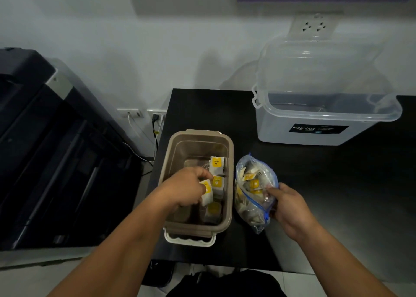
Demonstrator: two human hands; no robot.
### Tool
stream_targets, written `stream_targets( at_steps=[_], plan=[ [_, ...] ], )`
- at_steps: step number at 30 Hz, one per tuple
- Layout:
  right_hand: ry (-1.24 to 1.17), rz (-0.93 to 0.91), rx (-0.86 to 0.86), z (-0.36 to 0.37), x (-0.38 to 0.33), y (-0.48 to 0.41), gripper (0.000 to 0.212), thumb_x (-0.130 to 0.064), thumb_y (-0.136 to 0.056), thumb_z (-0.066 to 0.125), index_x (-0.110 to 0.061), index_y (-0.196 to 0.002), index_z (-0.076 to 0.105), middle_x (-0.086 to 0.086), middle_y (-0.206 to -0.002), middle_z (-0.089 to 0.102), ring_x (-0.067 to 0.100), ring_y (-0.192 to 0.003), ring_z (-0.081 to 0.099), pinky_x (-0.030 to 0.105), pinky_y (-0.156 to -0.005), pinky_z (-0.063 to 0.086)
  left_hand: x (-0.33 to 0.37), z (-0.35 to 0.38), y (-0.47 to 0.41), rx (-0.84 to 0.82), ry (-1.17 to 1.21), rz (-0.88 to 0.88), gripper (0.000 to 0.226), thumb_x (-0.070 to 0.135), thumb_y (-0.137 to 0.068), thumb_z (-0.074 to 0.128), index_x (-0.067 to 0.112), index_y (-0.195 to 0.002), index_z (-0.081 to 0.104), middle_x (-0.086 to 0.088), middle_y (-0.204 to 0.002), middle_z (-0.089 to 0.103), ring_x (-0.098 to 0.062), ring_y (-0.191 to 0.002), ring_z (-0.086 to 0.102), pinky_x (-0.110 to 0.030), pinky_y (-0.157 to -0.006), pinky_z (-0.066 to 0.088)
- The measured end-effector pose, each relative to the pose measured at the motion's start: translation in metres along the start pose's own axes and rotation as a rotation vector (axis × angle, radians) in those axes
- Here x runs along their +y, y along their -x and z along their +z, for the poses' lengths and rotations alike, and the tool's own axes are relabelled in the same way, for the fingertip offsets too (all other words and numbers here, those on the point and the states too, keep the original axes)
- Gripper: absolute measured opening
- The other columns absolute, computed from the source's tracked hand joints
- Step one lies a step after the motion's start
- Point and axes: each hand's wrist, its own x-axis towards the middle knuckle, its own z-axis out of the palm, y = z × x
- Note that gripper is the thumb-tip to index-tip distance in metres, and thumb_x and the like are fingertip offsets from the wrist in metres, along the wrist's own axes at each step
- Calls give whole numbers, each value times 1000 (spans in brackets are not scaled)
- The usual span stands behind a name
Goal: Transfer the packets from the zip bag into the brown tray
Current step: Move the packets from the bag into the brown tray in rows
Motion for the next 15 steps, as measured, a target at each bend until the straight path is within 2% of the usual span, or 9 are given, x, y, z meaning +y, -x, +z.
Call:
stream_targets(
  at_steps=[3, 6, 9, 11, 13, 15],
  plan=[
    [-4, 3, -1, -2, 1, 0, 18, -13, -106, 52, -8, -114, 67, 19, -103, 78, 36, -95, 75, 42, -72, 59, -3, 8, -2, -60, 78, -82, 33, 0, -94, 53, 26, -111, 65, -9, -99, 70, -16, -78, 76, -30, -75, 62],
    [-2, 5, -7, -3, 1, 0, 18, -13, -106, 52, -9, -114, 67, 19, -104, 78, 36, -97, 75, 43, -73, 59, -6, 14, -5, -89, 101, -139, 21, 1, -94, 56, 17, -100, 66, -13, -98, 69, -21, -80, 76, -33, -75, 63],
    [-1, 9, -12, -4, 1, 1, 18, -12, -104, 53, -8, -115, 67, 19, -105, 78, 36, -97, 75, 43, -73, 60, -12, 19, -9, -86, 33, -144, 13, 4, -92, 64, 15, -88, 70, -8, -92, 69, -22, -83, 73, -29, -68, 61],
    [1, 9, -15, -5, 1, 1, 18, -11, -104, 52, -7, -116, 67, 20, -105, 77, 36, -95, 75, 43, -72, 60, -15, 20, -12, -79, -51, -136, 12, 7, -88, 70, 18, -85, 73, -5, -88, 71, -21, -87, 72, -34, -76, 62],
    [1, 8, -20, -6, 1, 1, 19, -10, -104, 52, -7, -115, 67, 20, -105, 77, 36, -95, 75, 43, -72, 60, -18, 21, -14, -71, -111, -123, 12, 10, -84, 75, 21, -81, 74, 0, -84, 72, -16, -83, 69, -34, -81, 60],
    [2, 11, -28, -6, 1, 1, 19, -11, -105, 52, -8, -115, 67, 19, -105, 78, 35, -96, 75, 44, -74, 60, -20, 23, -15, -57, -83, -129, 15, 7, -83, 76, 22, -80, 73, 1, -82, 71, -13, -77, 66, -28, -73, 57]
  ],
)
